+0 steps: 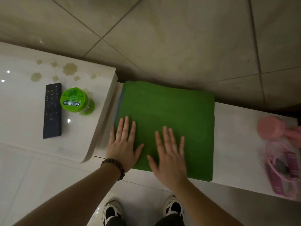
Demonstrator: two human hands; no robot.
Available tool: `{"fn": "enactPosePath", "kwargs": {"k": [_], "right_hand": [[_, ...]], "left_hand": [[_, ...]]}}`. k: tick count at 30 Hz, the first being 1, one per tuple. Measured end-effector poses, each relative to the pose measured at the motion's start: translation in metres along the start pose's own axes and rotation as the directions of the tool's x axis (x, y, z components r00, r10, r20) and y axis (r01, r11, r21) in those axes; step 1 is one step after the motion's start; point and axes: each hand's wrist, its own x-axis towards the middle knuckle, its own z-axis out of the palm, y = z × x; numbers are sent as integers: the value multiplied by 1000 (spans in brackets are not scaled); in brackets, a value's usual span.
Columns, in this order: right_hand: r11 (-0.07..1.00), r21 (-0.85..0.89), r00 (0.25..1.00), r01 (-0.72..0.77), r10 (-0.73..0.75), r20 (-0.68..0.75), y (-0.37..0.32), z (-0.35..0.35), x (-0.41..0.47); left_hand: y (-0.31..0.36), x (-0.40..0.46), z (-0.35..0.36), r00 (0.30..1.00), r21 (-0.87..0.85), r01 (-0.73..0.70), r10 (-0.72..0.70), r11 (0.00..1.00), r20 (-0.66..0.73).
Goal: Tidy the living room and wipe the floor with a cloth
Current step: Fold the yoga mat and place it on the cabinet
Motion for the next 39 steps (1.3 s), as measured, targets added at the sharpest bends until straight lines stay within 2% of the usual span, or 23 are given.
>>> {"fn": "enactPosePath", "kwargs": {"k": [2,4,6,8,10,12,14,17,20,23,25,27,31,34,35,37,39], "right_hand": [[998,-40,996,56,-53,75,-17,19,10],[997,-76,991,27,-17,134,-19,34,16],[996,-90,989,27,-13,148,-19,38,17],[996,-73,994,50,-42,104,-13,26,13],[997,-71,999,-34,36,20,12,11,5],[972,-66,973,-226,222,-60,55,3,-4],[930,-49,932,-363,362,-28,90,5,-8],[920,-67,918,-385,390,79,100,14,-5],[909,16,907,-416,416,-70,81,-6,15],[965,82,948,-251,262,-183,35,-23,65],[996,75,984,-55,67,-166,-8,-22,113],[997,33,993,65,-62,-101,-38,-16,158],[999,-6,995,48,-47,86,-53,6,199],[995,22,992,99,-101,75,-29,-3,189],[999,3,998,47,-47,46,-7,-7,180],[984,-74,987,-160,159,-22,59,-12,152],[952,-158,964,-262,265,-4,115,-14,121]], "left_hand": [[-4,2,9,999,-1,22,-22,1000,42],[-6,5,16,999,6,30,-30,1000,41],[-7,6,20,998,6,32,-33,999,50],[-7,6,20,998,-14,30,-29,999,47],[-9,5,18,999,-22,21,-20,1000,50],[-10,6,19,998,-26,17,-15,1000,68],[-10,8,19,996,-27,26,-24,999,84],[-10,9,19,994,-10,15,-14,1000,108],[-10,9,20,996,-12,25,-24,1000,85],[-10,10,23,997,-27,17,-15,999,71],[-11,10,26,999,-22,16,-14,1000,50],[-11,10,28,999,-12,10,-9,1000,48],[-12,11,28,998,-2,15,-15,1000,56],[-12,10,27,998,7,26,-26,1000,60],[-12,9,26,998,12,31,-31,999,49],[-11,8,26,999,3,34,-34,999,37],[-11,10,26,999,-6,27,-27,1000,27]]}}
